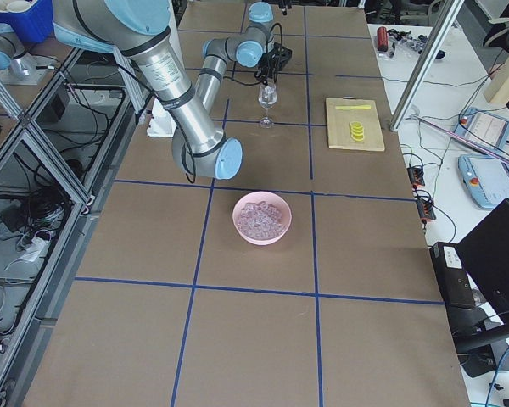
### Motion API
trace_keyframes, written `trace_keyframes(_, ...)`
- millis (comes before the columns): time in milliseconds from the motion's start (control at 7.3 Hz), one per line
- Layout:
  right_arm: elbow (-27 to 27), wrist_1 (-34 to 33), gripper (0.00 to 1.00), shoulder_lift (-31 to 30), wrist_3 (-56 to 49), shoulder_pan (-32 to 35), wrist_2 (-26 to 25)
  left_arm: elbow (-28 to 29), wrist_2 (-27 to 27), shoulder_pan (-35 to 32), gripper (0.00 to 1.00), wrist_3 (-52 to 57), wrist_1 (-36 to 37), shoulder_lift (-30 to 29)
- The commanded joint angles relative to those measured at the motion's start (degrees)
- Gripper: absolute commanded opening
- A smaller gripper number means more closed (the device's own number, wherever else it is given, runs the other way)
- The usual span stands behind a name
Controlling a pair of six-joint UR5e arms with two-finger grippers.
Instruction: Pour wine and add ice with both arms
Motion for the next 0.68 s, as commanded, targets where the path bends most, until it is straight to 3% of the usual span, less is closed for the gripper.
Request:
trace_keyframes(0, 1.22, -0.06, 0.81, -0.62, -0.12, 1.39, 0.44, -0.01, -0.02, 0.00, 1.00, -0.01, 0.00, 0.00)
trace_keyframes(274, 7.80, 0.29, 0.83, -12.17, -5.61, 13.80, 12.33, 0.26, -0.02, 0.08, 1.00, 0.52, 0.18, 0.00)
trace_keyframes(411, 8.87, 0.20, 0.84, -17.71, -15.84, 20.41, 17.53, 0.26, -0.02, 0.00, 1.00, 0.70, 0.26, -0.09)
trace_keyframes(548, 8.88, 0.38, 1.00, -25.24, -28.04, 28.22, 22.02, 0.26, -0.02, 0.08, 1.00, 0.78, 0.35, -0.26)
